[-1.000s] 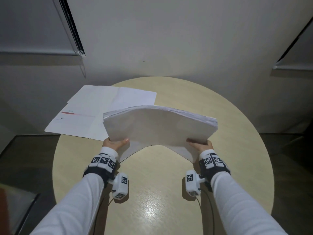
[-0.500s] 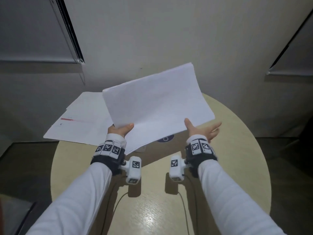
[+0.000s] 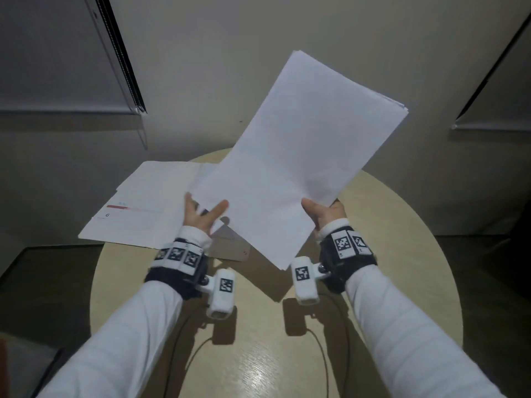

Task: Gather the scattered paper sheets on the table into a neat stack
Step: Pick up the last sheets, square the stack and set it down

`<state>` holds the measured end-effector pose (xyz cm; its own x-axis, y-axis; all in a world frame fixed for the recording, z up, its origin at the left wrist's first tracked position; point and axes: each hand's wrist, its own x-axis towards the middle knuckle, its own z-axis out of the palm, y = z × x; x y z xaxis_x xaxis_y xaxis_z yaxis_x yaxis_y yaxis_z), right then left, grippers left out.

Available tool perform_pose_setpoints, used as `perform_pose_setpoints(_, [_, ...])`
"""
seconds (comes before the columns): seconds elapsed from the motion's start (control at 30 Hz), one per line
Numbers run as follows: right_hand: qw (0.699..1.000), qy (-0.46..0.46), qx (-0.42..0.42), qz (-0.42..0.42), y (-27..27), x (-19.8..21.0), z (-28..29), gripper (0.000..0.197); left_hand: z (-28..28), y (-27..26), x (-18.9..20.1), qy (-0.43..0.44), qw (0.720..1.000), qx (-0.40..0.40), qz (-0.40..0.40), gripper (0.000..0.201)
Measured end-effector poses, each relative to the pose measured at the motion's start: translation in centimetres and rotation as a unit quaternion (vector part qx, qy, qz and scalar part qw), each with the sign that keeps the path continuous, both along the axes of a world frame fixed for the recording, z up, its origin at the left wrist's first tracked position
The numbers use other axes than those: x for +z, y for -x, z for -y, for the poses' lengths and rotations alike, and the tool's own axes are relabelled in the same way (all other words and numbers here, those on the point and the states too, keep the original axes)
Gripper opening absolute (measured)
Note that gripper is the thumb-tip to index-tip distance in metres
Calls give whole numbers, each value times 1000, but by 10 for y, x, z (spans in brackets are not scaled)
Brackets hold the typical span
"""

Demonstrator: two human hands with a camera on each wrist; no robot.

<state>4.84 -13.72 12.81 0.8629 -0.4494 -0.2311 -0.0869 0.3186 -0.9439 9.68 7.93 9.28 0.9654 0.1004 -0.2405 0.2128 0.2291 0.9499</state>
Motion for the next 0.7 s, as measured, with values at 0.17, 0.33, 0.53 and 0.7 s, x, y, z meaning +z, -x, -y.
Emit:
perform_pose_setpoints(0.17, [995, 42, 94, -8, -3, -20, 33, 26, -30, -15, 20, -43, 996, -38, 69, 71])
perform_pose_setpoints(0.33, [973, 122, 192, -51, 8, -31, 16, 25, -8, 0, 24, -109, 978, -168, 51, 50])
perform_pose_setpoints(0.53, [969, 214, 114, -55, 10, -44, -6, 28, 13, 26, 5, -147, 985, -13, 87, 41])
perform_pose_setpoints(0.7, [980, 187, 37, -53, 18, -66, -16, 32, 18, 37, -21, -144, 987, -6, 73, 49])
